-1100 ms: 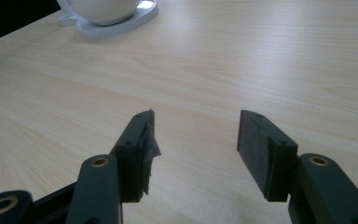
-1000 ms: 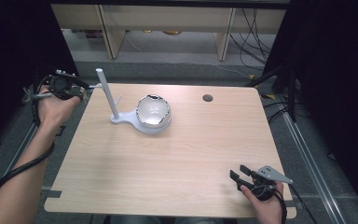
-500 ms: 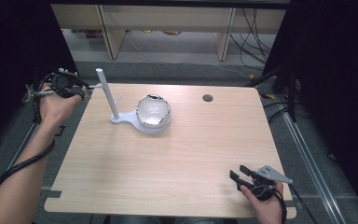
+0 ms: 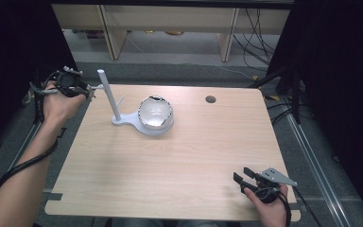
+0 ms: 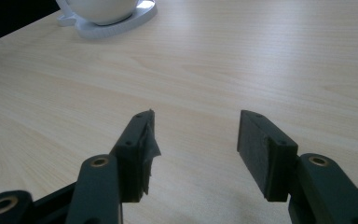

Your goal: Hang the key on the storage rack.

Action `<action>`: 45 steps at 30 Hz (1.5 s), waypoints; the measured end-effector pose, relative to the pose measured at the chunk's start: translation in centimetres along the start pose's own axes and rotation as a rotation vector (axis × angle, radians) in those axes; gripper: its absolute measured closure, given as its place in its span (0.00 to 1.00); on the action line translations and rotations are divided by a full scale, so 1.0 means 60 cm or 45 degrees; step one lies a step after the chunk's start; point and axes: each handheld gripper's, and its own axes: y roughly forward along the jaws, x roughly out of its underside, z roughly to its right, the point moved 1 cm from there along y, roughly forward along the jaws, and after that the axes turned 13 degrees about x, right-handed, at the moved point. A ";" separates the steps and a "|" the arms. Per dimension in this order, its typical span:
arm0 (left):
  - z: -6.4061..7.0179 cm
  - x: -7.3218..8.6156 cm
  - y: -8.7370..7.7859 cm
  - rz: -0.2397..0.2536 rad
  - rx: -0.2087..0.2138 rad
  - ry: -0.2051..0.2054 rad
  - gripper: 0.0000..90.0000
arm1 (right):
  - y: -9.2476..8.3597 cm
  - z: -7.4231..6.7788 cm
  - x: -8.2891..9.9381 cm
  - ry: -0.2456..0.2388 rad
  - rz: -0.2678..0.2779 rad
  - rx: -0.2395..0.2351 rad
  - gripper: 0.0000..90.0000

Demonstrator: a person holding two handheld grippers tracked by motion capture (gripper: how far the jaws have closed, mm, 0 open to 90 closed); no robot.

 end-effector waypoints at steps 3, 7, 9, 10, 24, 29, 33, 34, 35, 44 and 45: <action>0.003 -0.004 -0.004 -0.006 0.003 0.012 0.97 | 0.002 0.000 0.000 -0.006 0.028 0.006 0.52; 0.001 -0.008 -0.006 -0.025 0.012 0.017 0.97 | 0.003 0.001 0.001 -0.028 0.036 0.018 0.52; -0.001 -0.011 -0.005 -0.046 0.018 0.016 0.97 | 0.006 0.001 0.002 -0.025 0.035 0.024 0.52; -0.001 -0.012 -0.004 -0.056 0.014 0.022 0.97 | 0.006 -0.002 0.002 0.006 0.019 0.012 0.52; 0.001 -0.044 -0.003 -0.194 0.001 0.100 0.97 | 0.005 0.001 0.002 -0.017 0.011 0.006 0.52; -0.001 -0.058 -0.001 -0.289 0.013 0.159 0.97 | 0.006 0.001 0.002 -0.012 -0.005 0.022 0.51; -0.004 -0.073 0.001 -0.372 0.031 0.185 0.96 | 0.005 0.002 0.002 -0.005 0.023 0.015 0.51; -0.004 -0.078 0.001 -0.405 0.031 0.195 0.96 | 0.004 0.002 0.002 0.008 0.010 0.013 0.51; -0.003 -0.081 0.002 -0.432 0.024 0.206 0.96 | 0.002 -0.001 0.003 0.044 -0.021 0.017 0.51; -0.003 -0.110 0.010 -0.581 0.024 0.204 0.96 | 0.002 0.008 0.002 0.012 0.012 0.018 0.51; -0.004 -0.111 0.011 -0.589 0.024 0.201 0.96 | 0.001 0.011 0.002 -0.010 0.000 0.027 0.51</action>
